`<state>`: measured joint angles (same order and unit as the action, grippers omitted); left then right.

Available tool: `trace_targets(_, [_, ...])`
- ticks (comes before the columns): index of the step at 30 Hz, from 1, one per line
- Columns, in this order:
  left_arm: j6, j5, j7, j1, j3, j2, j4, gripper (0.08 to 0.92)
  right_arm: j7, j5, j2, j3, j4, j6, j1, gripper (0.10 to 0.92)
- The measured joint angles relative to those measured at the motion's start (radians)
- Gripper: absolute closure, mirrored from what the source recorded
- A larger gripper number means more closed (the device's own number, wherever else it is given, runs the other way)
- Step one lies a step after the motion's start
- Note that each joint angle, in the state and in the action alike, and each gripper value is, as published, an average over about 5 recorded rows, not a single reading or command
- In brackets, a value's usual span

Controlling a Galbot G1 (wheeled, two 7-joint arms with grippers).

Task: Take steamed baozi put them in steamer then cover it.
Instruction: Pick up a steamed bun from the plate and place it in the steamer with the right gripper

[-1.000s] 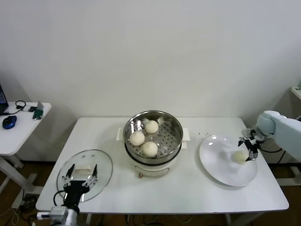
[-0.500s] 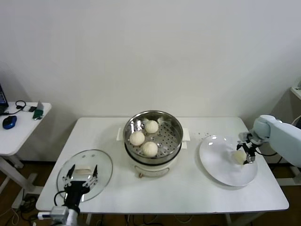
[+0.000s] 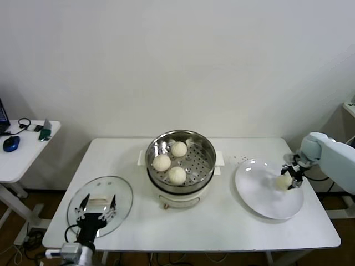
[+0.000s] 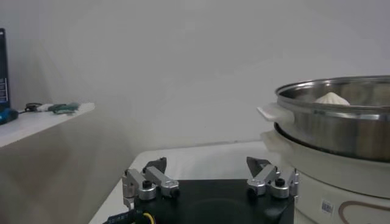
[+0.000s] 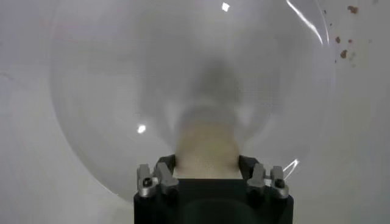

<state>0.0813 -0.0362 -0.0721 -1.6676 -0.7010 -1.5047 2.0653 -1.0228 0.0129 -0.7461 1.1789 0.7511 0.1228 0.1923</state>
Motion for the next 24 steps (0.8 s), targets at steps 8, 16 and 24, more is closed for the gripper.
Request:
trace_targets(8, [0.0,-0.002,0.0,0.004,0.002,0.008,-0.001,0.177,-0.012,0.104,0.007,0.155,0.094,-0.013,0.18,0.354])
trace_targets(16, [-0.002,-0.005,0.002,0.012,0.008,0.02,-0.002,0.177,-0.025,0.319,-0.041,0.412,0.288,-0.052,0.521,0.339])
trace_targets(24, [-0.002,-0.008,0.004,0.016,0.014,0.022,0.006,0.177,-0.005,0.56,-0.134,0.531,0.487,-0.144,0.754,0.338])
